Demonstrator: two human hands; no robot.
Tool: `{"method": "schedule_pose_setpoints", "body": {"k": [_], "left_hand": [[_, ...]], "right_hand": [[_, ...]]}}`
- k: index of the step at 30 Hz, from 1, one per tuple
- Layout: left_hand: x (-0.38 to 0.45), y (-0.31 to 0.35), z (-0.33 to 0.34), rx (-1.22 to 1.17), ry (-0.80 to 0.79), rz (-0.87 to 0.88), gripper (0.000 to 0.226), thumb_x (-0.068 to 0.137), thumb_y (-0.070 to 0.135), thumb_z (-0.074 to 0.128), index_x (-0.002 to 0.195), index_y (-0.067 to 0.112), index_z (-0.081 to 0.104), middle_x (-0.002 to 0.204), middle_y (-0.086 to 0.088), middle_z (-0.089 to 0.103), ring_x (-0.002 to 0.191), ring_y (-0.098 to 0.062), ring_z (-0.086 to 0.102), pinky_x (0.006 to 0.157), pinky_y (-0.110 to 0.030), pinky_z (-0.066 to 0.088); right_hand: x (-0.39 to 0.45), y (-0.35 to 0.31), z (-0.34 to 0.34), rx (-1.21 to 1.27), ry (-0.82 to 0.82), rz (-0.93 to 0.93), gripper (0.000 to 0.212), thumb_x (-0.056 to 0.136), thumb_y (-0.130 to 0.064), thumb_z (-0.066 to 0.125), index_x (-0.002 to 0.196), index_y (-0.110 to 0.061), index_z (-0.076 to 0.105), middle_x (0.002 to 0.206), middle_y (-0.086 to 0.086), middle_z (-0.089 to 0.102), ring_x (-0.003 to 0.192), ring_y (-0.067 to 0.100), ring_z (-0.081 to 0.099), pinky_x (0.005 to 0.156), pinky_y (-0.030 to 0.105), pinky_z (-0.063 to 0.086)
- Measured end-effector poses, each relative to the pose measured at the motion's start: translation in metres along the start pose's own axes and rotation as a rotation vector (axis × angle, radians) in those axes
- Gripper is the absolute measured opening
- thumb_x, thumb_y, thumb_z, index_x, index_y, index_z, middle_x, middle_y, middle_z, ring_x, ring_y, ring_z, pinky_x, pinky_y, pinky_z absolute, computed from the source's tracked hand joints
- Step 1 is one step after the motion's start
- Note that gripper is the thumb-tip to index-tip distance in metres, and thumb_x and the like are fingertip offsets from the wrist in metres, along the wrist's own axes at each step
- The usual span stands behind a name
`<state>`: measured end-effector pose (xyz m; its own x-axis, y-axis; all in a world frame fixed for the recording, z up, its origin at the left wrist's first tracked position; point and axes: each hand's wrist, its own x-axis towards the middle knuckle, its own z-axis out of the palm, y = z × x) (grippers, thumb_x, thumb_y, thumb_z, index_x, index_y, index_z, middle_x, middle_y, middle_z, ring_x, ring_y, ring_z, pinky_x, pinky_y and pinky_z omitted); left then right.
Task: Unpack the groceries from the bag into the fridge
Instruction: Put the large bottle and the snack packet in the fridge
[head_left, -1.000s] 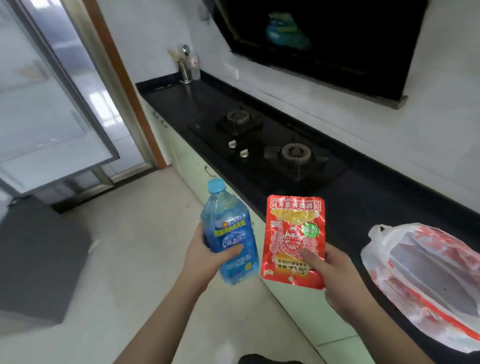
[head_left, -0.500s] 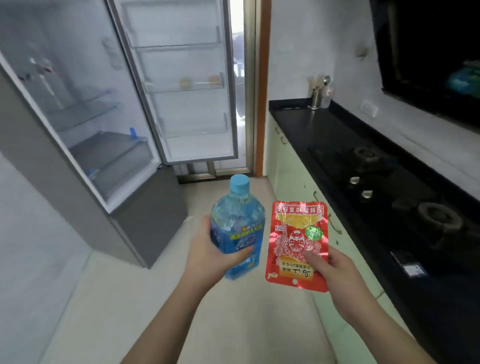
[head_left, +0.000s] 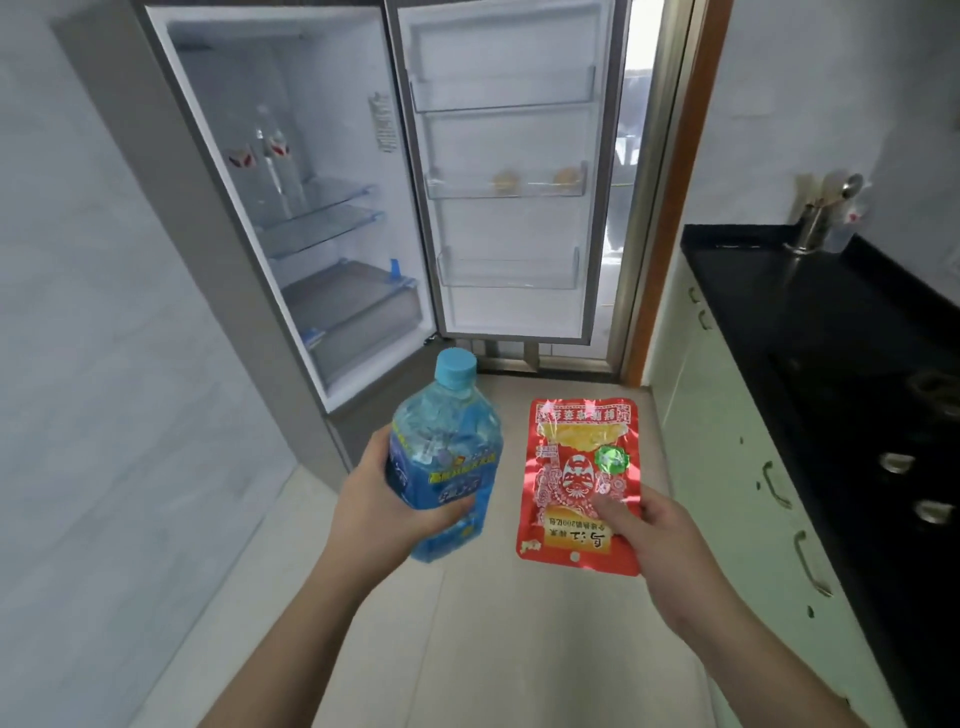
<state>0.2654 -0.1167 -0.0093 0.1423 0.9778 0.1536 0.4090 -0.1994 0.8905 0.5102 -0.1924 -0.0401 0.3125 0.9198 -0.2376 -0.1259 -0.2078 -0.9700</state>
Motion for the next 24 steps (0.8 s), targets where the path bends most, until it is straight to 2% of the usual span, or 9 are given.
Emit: {"method": "schedule_pose_setpoints", "body": {"k": [5,8,11,18,20,22,24], "left_hand": [[0.034,0.017,0.006,0.019,0.105,-0.023,0.075,0.041,0.044,0.088,0.108,0.04,0.054,0.1,0.025,0.068,0.091,0.002,0.067,0.075,-0.028,0.057],[0.05,0.026,0.008,0.072,0.143,-0.018,0.071,0.048,0.032,0.094,0.106,0.039,0.054,0.097,0.031,0.066,0.085,0.007,0.066,0.071,-0.021,0.055],[0.066,0.033,0.002,0.102,0.181,-0.012,0.07,0.053,0.022,0.094,0.109,0.034,0.055,0.096,0.032,0.066,0.084,0.008,0.066,0.064,-0.012,0.053],[0.111,0.036,-0.018,-0.009,0.298,-0.045,0.064,0.054,0.017,0.094,0.106,0.03,0.058,0.096,0.02,0.071,0.085,0.0,0.069,0.075,-0.03,0.058],[0.125,0.034,-0.026,-0.024,0.33,-0.041,0.068,0.049,0.028,0.095,0.106,0.031,0.058,0.097,0.018,0.072,0.086,-0.002,0.069,0.075,-0.031,0.058],[0.141,0.03,-0.037,-0.032,0.353,-0.027,0.072,0.044,0.04,0.092,0.106,0.033,0.058,0.098,0.019,0.072,0.087,-0.002,0.07,0.074,-0.031,0.057],[0.159,0.026,-0.048,-0.05,0.356,-0.011,0.069,0.048,0.032,0.095,0.106,0.033,0.058,0.098,0.021,0.071,0.086,-0.001,0.07,0.072,-0.028,0.058]], "right_hand": [[0.058,-0.029,-0.007,-0.003,-0.057,-0.049,0.02,0.087,-0.031,0.065,0.106,-0.023,0.066,0.094,-0.004,0.076,0.084,0.018,0.073,0.084,0.043,0.056],[0.087,-0.043,-0.003,-0.009,-0.123,-0.072,0.023,0.087,-0.032,0.065,0.108,-0.023,0.066,0.093,-0.005,0.076,0.082,0.016,0.073,0.08,0.038,0.057],[0.109,-0.056,0.008,-0.007,-0.184,-0.081,0.02,0.088,-0.031,0.064,0.106,-0.022,0.066,0.09,-0.006,0.076,0.08,0.014,0.073,0.07,0.028,0.055],[0.157,-0.078,0.045,-0.027,-0.269,-0.095,0.019,0.088,-0.032,0.064,0.104,-0.024,0.066,0.088,-0.009,0.076,0.078,0.011,0.073,0.063,0.02,0.052],[0.171,-0.084,0.061,-0.028,-0.28,-0.106,0.016,0.088,-0.033,0.064,0.102,-0.027,0.066,0.086,-0.011,0.075,0.077,0.008,0.072,0.059,0.016,0.05],[0.185,-0.093,0.081,-0.03,-0.292,-0.122,0.017,0.088,-0.034,0.064,0.103,-0.028,0.065,0.088,-0.011,0.075,0.078,0.008,0.072,0.062,0.018,0.051],[0.201,-0.102,0.103,-0.037,-0.309,-0.136,0.018,0.087,-0.032,0.064,0.104,-0.027,0.065,0.09,-0.01,0.075,0.078,0.009,0.072,0.062,0.02,0.052]]}}
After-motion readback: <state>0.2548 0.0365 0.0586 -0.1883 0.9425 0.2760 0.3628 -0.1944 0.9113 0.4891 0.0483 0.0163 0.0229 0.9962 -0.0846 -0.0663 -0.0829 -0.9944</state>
